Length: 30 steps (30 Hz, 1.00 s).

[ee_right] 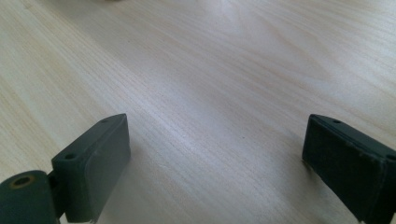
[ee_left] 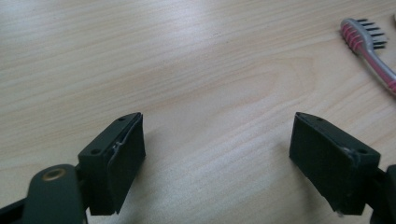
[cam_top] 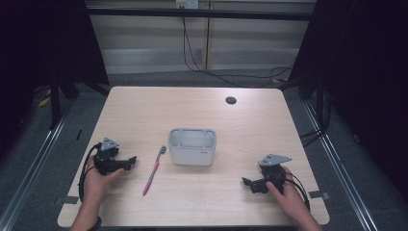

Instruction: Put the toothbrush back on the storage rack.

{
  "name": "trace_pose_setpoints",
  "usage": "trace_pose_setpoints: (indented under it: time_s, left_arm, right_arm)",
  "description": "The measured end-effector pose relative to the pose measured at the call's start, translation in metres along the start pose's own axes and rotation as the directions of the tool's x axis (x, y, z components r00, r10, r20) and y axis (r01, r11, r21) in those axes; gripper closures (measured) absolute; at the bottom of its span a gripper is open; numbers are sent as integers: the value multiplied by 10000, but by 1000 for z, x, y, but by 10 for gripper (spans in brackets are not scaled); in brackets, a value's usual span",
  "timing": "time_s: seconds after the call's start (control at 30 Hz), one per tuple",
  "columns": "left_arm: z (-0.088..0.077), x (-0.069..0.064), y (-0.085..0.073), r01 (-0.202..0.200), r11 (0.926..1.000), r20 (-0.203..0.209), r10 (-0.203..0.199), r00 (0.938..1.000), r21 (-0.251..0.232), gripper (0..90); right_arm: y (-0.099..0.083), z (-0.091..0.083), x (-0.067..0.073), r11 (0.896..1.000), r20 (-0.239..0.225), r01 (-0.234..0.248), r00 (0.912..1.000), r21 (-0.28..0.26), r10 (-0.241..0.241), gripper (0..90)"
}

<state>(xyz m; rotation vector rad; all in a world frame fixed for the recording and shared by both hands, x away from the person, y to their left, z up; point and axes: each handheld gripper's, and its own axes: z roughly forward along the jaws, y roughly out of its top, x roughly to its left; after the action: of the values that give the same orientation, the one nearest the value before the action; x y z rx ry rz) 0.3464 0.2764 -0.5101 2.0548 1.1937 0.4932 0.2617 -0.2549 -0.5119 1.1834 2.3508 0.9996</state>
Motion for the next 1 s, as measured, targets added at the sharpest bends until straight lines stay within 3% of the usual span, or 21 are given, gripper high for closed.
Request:
trace_pose_setpoints:
  time_s: [0.17, 0.23, 0.3, 0.37, 0.6, 0.67, 0.77, 0.83, 0.87, 0.97, 1.0]
  left_arm:
    - [-3, 0, 3, 5, 9991, -74, -1, 10000, 420, 188]
    - [-7, -1, 5, 200, 9963, -10, -200, 9998, 839, 191]
    - [-8, -2, 7, 346, 9947, 25, -350, 9994, 965, 204]
    - [-13, -5, 13, 402, 9871, 132, -428, 9990, 1552, 232]
    - [-21, -20, 32, 605, 9718, 550, -749, 9957, 2279, 260]
    - [-20, -29, 40, 409, 9615, 801, -650, 9947, 2716, 269]
    - [-19, -35, 46, 358, 9577, 878, -633, 9941, 2854, 286]
    - [-18, -40, 51, 276, 9515, 993, -608, 9932, 3065, 300]
    - [-18, -45, 56, 132, 9409, 1152, -554, 9918, 3384, 308]
    - [-17, -51, 61, 31, 9375, 1220, -485, 9913, 3479, 323]
    - [-16, -54, 63, -12, 9331, 1276, -479, 9907, 3597, 326]
  right_arm:
    - [1, 0, 0, 10000, -17, -2, 10000, 47, 2, 70]
    - [1, 0, 0, 10000, -18, -2, 10000, 48, 2, 70]
    - [1, 0, -1, 10000, -20, 6, 10000, 39, -6, 70]
    - [1, 0, 0, 10000, -35, -48, 10000, 65, 49, 70]
    - [1, 0, 0, 10000, -39, -40, 10000, 61, 40, 70]
    - [1, 0, 0, 10000, -38, -41, 10000, 62, 41, 70]
    - [1, 0, 0, 10000, -38, -39, 10000, 61, 39, 70]
    - [1, 0, 0, 10000, -41, -38, 10000, 62, 38, 70]
    - [1, 0, 0, 10000, -39, -38, 10000, 60, 38, 70]
    - [1, 0, 0, 10000, -38, -37, 10000, 61, 37, 70]
    - [1, 0, 0, 10000, -38, -39, 10000, 62, 39, 70]
